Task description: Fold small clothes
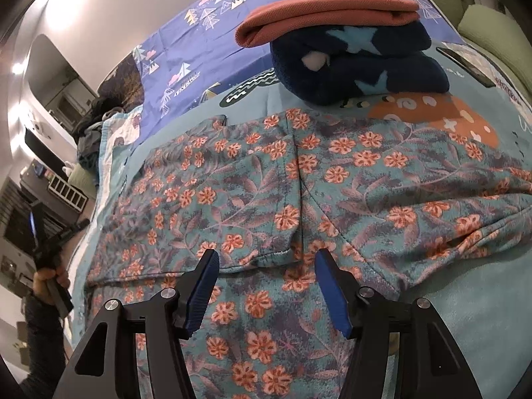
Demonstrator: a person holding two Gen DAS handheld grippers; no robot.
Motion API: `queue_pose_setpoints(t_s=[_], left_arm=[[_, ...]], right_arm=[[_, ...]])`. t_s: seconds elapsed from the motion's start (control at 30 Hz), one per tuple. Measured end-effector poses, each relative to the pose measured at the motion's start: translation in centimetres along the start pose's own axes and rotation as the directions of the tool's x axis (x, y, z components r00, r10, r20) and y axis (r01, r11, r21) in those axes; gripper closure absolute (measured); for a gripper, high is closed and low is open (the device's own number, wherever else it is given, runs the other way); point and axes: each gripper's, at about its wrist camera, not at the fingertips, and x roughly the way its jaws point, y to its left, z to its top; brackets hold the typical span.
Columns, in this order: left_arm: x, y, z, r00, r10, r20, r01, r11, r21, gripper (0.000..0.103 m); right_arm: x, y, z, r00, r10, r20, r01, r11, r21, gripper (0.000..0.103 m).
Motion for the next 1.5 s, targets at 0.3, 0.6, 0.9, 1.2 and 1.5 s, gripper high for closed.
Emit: queue_pose_setpoints(t_s=[0.3, 0.6, 0.9, 1.2, 1.5], left_arm=[[2.1, -4.8, -2.5, 0.983, -0.152, -0.104, 0.162, 0.983, 0.092, 0.037], [-0.2, -6.4, -1.3, 0.984, -0.179, -0.02, 0.18, 0.978, 0.108, 0.094], [1.2, -4.2, -2.5, 0.989, -0.13, -0.073, 0.134, 0.989, 0.057, 0.085], [-1.3, -4.8, -3.8, 0.989, -0.143, -0.048, 0.148, 0.982, 0.121, 0.043], [3.5, -5.0, -1.4, 0.982, -0.15, -0.114, 0.157, 0.986, 0.05, 0.049]], right_arm=[[0.0, -0.3, 0.4, 0.999, 0.053, -0.008, -0.052, 0.998, 0.036, 0.038], [-1.0, 0.4, 1.1, 0.997, 0.067, 0.036, -0.069, 0.996, 0.063, 0.095], [-1.0, -1.1, -1.9, 0.985, 0.068, -0.156, -0.058, 0.996, 0.07, 0.08], [-0.8, -2.2, 4.0, 0.993, 0.109, -0.05, -0.107, 0.993, 0.047, 0.037], [3.5, -1.4, 6.4, 0.987, 0.139, -0.077, -0.135, 0.989, 0.052, 0.099]])
